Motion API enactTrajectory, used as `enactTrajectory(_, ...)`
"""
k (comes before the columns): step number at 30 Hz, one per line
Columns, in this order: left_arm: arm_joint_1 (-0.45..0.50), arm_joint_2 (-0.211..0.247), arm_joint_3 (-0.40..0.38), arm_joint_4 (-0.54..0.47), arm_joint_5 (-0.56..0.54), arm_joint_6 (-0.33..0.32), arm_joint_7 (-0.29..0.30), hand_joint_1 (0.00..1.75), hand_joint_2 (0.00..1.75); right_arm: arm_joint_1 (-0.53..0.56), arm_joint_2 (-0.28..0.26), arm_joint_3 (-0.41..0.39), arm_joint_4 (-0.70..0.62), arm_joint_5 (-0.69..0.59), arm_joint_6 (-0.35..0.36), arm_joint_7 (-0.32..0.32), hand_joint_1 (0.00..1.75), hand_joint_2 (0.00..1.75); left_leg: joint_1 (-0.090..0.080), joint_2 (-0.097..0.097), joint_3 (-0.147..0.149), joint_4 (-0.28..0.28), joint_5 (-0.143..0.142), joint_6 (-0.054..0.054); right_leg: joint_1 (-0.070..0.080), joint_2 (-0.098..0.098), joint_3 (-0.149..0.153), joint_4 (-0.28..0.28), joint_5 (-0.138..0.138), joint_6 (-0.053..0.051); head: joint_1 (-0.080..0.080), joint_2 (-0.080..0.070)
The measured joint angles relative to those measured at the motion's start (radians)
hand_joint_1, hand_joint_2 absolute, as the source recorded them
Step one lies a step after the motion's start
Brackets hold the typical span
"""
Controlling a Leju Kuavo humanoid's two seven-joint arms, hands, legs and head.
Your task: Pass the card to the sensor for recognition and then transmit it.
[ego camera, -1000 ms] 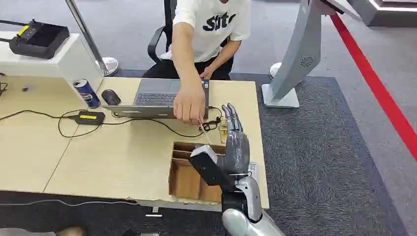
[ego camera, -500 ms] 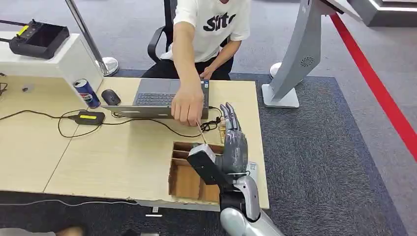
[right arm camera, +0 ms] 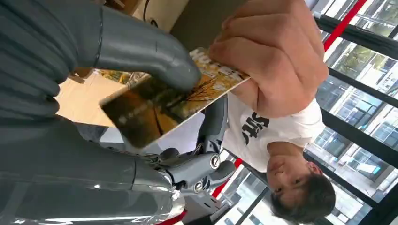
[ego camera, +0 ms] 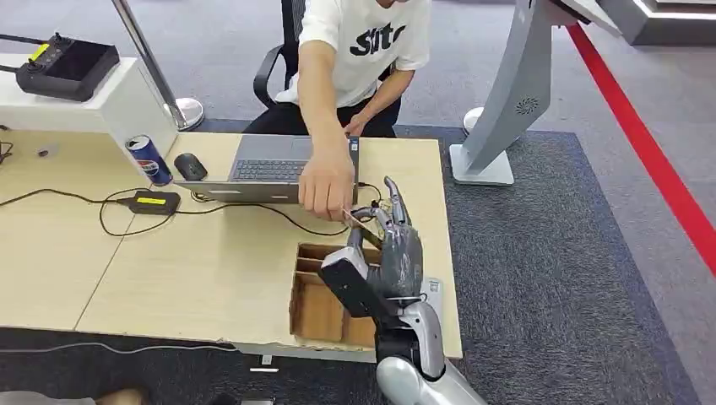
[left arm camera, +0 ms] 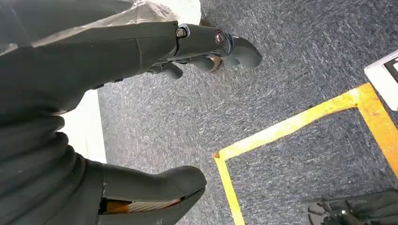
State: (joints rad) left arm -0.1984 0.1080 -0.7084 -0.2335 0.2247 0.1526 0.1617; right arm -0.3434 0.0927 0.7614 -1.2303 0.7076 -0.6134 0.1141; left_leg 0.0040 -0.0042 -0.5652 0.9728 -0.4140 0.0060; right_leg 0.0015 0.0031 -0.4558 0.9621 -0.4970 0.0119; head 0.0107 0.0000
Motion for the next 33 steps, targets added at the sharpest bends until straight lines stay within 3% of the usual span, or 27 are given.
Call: enactTrajectory(33, 0.002, 0.0, 0.0, 0.0, 0.0, 0.0, -0.01, 0.0, 1.75, 0.007, -0.015, -0.001, -0.002, 0.0, -0.007, 0.007, 1.75, 1.75, 0.0, 0.0, 0.0, 0.0, 0.0, 0.0, 0.0, 0.0, 0.0, 0.0, 0.0, 0.0, 0.0, 0.0)
